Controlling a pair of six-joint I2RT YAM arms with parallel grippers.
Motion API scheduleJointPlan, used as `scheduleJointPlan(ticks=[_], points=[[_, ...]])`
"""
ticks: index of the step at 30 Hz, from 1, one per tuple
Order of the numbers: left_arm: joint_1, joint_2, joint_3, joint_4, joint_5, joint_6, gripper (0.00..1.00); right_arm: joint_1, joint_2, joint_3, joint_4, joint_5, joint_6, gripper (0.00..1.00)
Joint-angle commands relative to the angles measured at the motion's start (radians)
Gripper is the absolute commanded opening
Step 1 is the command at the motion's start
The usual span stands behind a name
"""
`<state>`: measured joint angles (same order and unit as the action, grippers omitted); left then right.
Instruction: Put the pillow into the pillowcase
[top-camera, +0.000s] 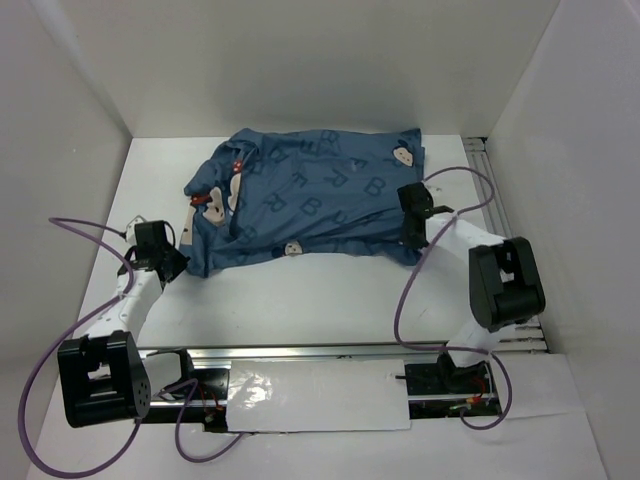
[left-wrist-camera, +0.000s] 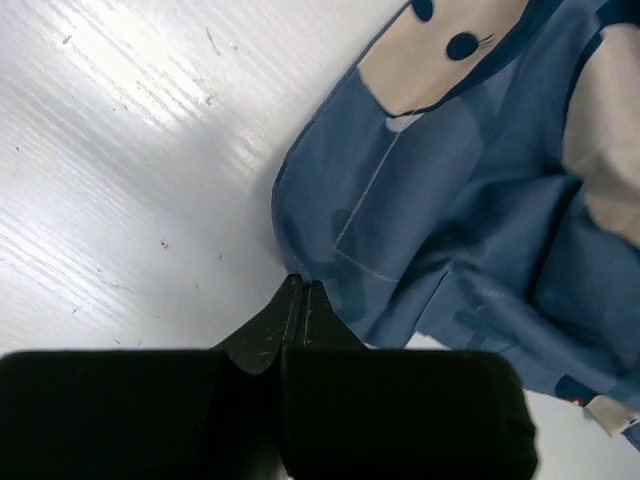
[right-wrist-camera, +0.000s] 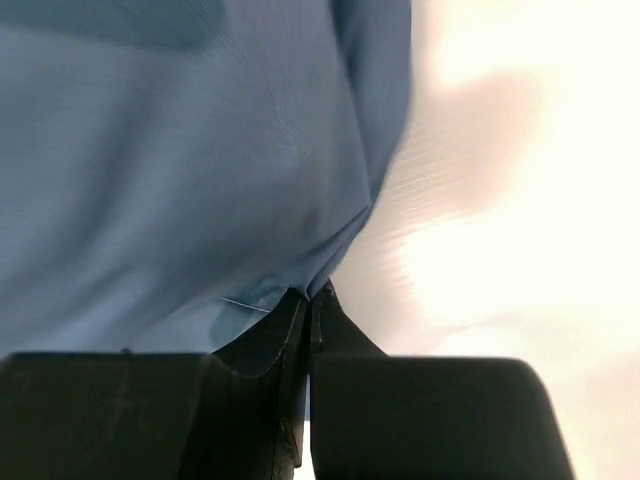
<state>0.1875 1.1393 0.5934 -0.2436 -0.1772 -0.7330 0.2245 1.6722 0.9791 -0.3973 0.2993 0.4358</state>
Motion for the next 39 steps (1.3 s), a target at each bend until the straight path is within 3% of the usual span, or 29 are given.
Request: scheduleJointPlan(ticks=[1,4,6,10,11,15,21,25,28,30,32,34,35,36,37,38,39], points=[[0.003,-0.015,0.083,0.003,0.001,0.021,0.00,-0.005,-0.227,0.087,0.041,0.222,0.000,0.00],[0.003,-0.024,0.153,-0.006,0.012,0.021,0.00,-0.005,-0.356,0.221,0.104,0.156,-0.098,0.00],[0.003,-0.024,0.190,-0.006,0.024,0.021,0.00,-0.005,-0.356,0.439,0.092,0.120,-0.159,0.00],[0.003,-0.024,0.313,-0.045,0.024,0.009,0.00,0.013,-0.242,0.890,0.051,-0.147,-0.277,0.00],[0.003,-0.015,0.333,-0.057,0.024,-0.005,0.00,0.024,-0.203,1.114,-0.013,-0.179,-0.295,0.00],[0.024,0.010,0.408,-0.077,-0.007,-0.005,0.00,0.024,-0.069,1.513,0.003,-0.279,-0.327,0.00],[0.102,0.109,0.453,-0.111,0.010,0.015,0.00,0.024,-0.135,1.452,0.427,-0.380,-0.295,0.00],[0.130,0.169,0.425,-0.102,0.038,-0.005,0.00,0.024,-0.042,1.656,0.429,-0.391,-0.270,0.00],[0.141,0.198,0.404,-0.077,0.076,-0.005,0.00,0.024,-0.069,1.580,0.518,-0.414,-0.234,0.00],[0.141,0.212,0.385,-0.040,0.125,0.006,0.00,0.024,-0.083,1.531,0.566,-0.570,-0.143,0.00],[0.141,0.232,0.385,-0.017,0.148,-0.003,0.00,0.024,0.027,1.700,0.476,-0.758,-0.041,0.00],[0.141,0.243,0.385,-0.017,0.148,-0.003,0.00,0.009,0.054,1.731,0.454,-0.804,-0.002,0.00],[0.141,0.252,0.400,-0.017,0.134,-0.003,0.00,-0.013,0.054,1.715,0.454,-0.824,-0.002,0.00],[0.150,0.267,0.414,-0.031,0.105,0.009,0.00,-0.023,-0.038,1.666,0.443,-0.727,-0.002,0.00],[0.150,0.267,0.414,-0.045,0.090,0.018,0.00,-0.024,-0.107,1.565,0.560,-0.679,0.013,0.00],[0.150,0.284,0.414,-0.045,0.078,0.018,0.00,-0.024,-0.173,1.315,0.657,-0.627,0.030,0.00],[0.159,0.293,0.424,-0.054,0.077,0.018,0.00,-0.024,-0.208,1.270,0.701,-0.605,0.070,0.00]])
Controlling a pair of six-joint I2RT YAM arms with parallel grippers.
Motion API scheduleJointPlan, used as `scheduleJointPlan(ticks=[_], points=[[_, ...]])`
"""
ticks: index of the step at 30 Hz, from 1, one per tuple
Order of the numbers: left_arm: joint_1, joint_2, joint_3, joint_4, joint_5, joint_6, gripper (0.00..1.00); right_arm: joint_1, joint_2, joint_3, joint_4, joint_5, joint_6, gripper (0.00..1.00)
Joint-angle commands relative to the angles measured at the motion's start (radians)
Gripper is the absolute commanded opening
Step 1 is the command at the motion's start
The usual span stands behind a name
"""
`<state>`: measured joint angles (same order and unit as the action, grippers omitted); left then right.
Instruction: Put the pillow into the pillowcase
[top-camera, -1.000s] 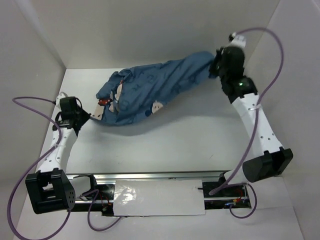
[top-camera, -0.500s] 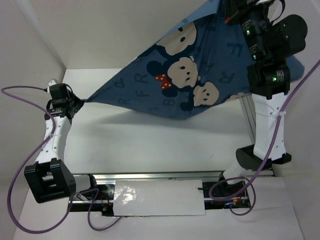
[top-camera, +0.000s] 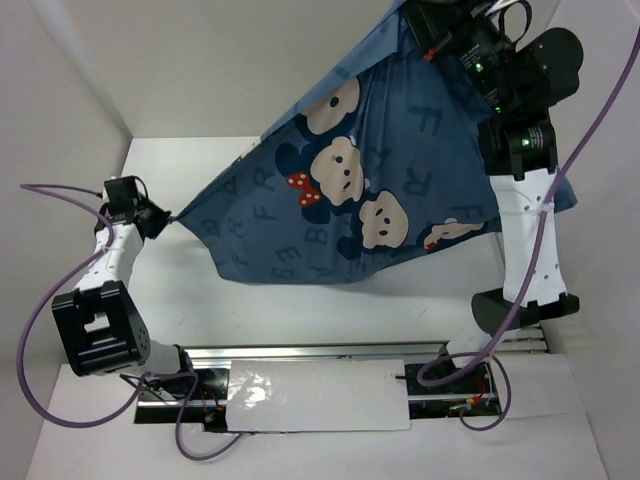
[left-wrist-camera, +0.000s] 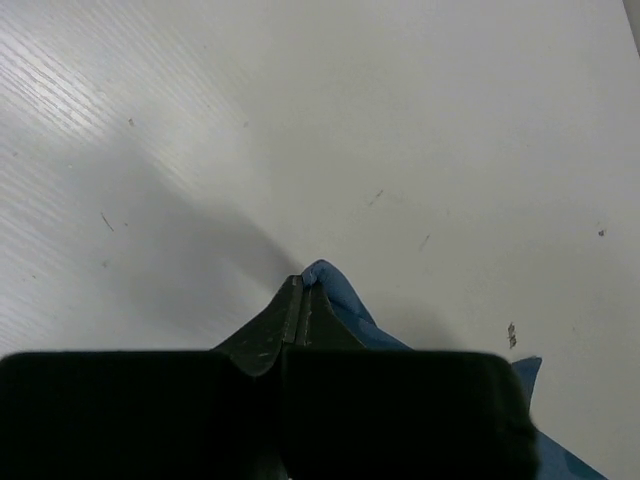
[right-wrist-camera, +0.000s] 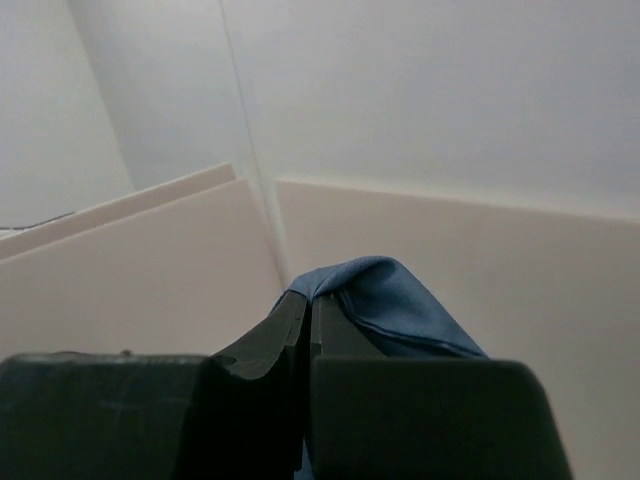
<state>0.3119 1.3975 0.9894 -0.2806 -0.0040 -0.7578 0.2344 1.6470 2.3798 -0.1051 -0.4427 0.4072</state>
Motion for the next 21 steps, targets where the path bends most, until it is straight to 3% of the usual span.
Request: scheduleJointPlan(ticks=[1,3,4,6,7,8,9,10,12,14,15,16,18,21], points=[[0.045,0.049,0.028,-0.017,-0.096,0.043,0.00,-0.023,-0.123,0.036,0.306,0.001,0.099,0.00],[0.061,0.058,0.028,-0.008,-0.045,0.031,0.00,0.012,0.056,0.339,0.053,-0.155,0.086,0.00],[0.078,0.058,0.043,-0.008,-0.033,0.031,0.00,-0.030,0.174,0.419,-0.066,-0.288,0.120,0.00],[0.105,0.049,0.063,-0.046,-0.024,0.022,0.00,-0.070,0.153,0.240,-0.094,-0.376,0.169,0.00],[0.119,0.049,0.089,-0.064,-0.024,0.021,0.00,-0.096,0.070,0.090,0.006,-0.436,0.170,0.00],[0.133,0.019,0.104,-0.078,-0.024,0.021,0.00,-0.107,0.053,-0.059,-0.034,-0.436,0.142,0.00],[0.151,0.005,0.126,-0.094,-0.014,0.021,0.00,-0.092,0.053,-0.060,-0.121,-0.403,0.092,0.00],[0.189,-0.008,0.184,-0.130,-0.001,0.021,0.00,-0.070,0.088,-0.038,-0.224,-0.334,-0.058,0.00],[0.220,-0.029,0.263,-0.184,0.013,-0.014,0.00,0.006,0.129,0.059,-0.488,-0.222,-0.192,0.00],[0.254,-0.043,0.412,-0.244,0.048,-0.051,0.00,0.034,0.163,0.161,-0.635,0.093,-0.281,0.00],[0.265,-0.043,0.473,-0.261,0.062,-0.051,0.00,0.034,0.163,0.162,-0.636,0.234,-0.281,0.00],[0.288,-0.022,0.621,-0.285,0.074,-0.060,0.00,0.025,0.108,0.153,-0.607,0.492,-0.250,0.00],[0.315,0.017,0.792,-0.402,0.085,-0.060,0.00,-0.039,0.016,0.026,-0.451,0.672,-0.228,0.00],[0.383,0.060,1.049,-0.498,0.096,-0.040,0.00,-0.081,-0.209,-0.185,-0.175,0.823,-0.261,0.00]])
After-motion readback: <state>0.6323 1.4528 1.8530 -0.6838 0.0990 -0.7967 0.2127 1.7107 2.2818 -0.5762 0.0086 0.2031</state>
